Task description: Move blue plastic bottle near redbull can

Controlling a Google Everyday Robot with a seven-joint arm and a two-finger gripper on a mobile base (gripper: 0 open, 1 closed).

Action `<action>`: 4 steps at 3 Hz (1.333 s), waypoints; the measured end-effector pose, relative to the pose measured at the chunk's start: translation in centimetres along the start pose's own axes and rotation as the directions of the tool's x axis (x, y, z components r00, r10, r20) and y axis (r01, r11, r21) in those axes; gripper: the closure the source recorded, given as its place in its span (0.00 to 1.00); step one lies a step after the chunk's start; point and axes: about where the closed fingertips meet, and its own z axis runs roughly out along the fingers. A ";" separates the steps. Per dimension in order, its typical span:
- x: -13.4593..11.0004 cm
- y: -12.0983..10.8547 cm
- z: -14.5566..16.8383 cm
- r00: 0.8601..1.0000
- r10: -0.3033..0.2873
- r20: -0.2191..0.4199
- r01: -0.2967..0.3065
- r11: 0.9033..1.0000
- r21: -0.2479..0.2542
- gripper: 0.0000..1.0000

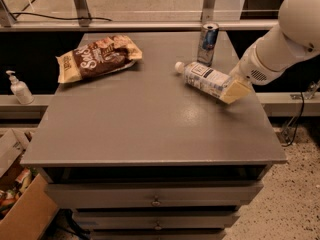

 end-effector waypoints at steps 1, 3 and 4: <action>-0.1 -2.3 0.6 1.000 -0.006 0.006 0.006 1.000 0.007 1.00; -0.7 -5.6 2.1 0.999 -0.032 -0.004 0.032 0.999 0.002 1.00; -0.5 -6.2 2.6 1.000 -0.020 -0.014 0.020 1.000 -0.001 1.00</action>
Offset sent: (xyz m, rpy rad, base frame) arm 0.0629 -0.0170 0.0133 -0.0031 -0.0347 0.0266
